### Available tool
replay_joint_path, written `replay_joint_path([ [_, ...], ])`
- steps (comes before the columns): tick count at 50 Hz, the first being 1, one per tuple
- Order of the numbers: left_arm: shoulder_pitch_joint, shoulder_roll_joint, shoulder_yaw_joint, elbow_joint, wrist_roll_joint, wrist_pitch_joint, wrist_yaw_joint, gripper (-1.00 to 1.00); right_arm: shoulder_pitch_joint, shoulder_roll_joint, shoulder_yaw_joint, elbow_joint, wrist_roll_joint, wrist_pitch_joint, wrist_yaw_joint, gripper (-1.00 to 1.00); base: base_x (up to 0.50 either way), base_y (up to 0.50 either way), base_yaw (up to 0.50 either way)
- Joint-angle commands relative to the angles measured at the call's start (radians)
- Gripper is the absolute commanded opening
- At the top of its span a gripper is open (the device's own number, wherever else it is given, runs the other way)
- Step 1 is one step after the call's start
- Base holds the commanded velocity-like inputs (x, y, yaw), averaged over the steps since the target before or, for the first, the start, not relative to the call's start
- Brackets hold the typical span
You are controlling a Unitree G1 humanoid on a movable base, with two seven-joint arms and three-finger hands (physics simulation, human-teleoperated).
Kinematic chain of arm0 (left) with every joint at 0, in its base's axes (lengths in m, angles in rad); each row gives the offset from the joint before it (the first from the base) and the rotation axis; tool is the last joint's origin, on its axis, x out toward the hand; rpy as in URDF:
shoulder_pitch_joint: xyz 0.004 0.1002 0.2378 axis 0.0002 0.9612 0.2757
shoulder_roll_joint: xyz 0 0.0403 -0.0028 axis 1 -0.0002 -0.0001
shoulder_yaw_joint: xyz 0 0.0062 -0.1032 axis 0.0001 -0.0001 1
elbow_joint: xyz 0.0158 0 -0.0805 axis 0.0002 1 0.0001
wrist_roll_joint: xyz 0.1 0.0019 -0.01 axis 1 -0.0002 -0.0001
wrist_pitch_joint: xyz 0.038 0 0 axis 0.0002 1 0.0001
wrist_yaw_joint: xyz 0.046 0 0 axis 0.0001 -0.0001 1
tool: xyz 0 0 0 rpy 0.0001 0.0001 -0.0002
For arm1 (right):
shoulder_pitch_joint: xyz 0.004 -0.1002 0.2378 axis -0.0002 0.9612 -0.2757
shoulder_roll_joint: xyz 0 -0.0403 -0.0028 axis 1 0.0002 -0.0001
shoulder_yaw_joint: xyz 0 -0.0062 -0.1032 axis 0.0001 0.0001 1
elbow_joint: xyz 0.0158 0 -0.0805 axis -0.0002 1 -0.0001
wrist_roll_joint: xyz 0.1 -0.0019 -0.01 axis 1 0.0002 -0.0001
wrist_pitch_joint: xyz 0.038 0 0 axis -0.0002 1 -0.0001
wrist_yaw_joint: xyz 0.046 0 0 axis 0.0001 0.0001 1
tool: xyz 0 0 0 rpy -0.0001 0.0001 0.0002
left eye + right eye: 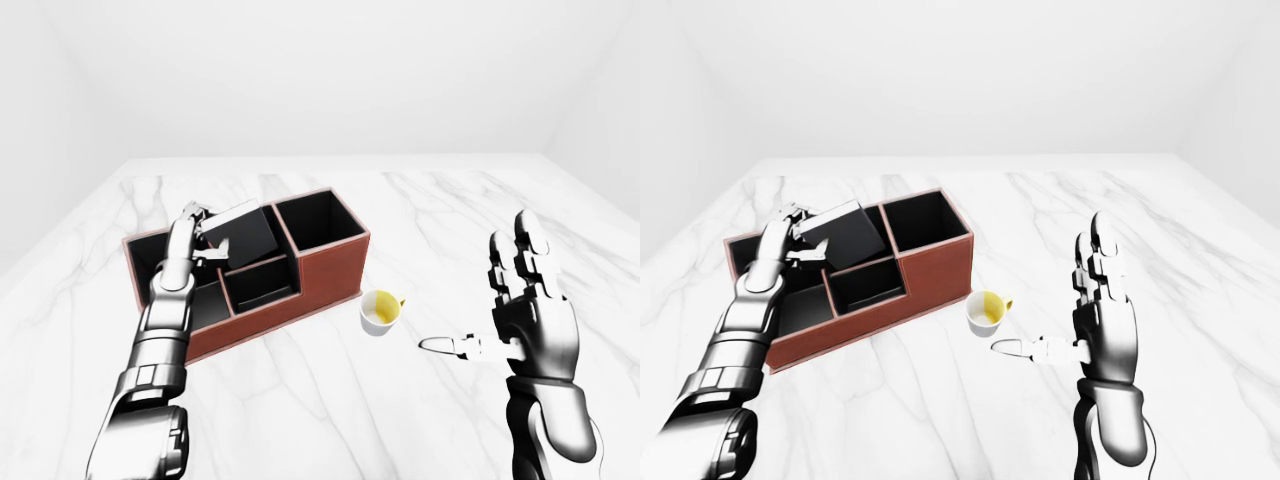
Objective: Pick up the book and place it in the front compartment of the caddy.
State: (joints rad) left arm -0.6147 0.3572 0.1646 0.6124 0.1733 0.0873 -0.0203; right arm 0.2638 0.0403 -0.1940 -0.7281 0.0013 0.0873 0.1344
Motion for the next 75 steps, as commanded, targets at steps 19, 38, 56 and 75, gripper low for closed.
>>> replay_joint_path([
  [19, -0.030, -0.035, -0.015, 0.011, 0.122, 0.000, 0.184, -0.95, 0.009, 0.004, -0.006, 0.015, 0.002, 0.000, 0.009, 0.99, 0.00, 0.00, 0.00],
  [38, -0.153, -0.034, -0.029, 0.386, 0.086, -0.028, 0.280, -0.95, 0.006, 0.001, -0.007, -0.002, -0.006, 0.000, 0.009, 0.99, 0.00, 0.00, 0.00],
  [56, -0.191, -0.045, -0.057, 0.526, 0.092, -0.106, 0.328, -0.94, 0.019, 0.007, -0.014, 0.012, -0.002, 0.000, 0.016, 0.99, 0.00, 0.00, 0.00],
  [75, -0.196, -0.049, -0.071, 0.589, 0.149, -0.150, 0.366, -0.94, 0.020, 0.011, -0.023, 0.005, 0.000, 0.000, 0.021, 0.99, 0.00, 0.00, -0.01],
])
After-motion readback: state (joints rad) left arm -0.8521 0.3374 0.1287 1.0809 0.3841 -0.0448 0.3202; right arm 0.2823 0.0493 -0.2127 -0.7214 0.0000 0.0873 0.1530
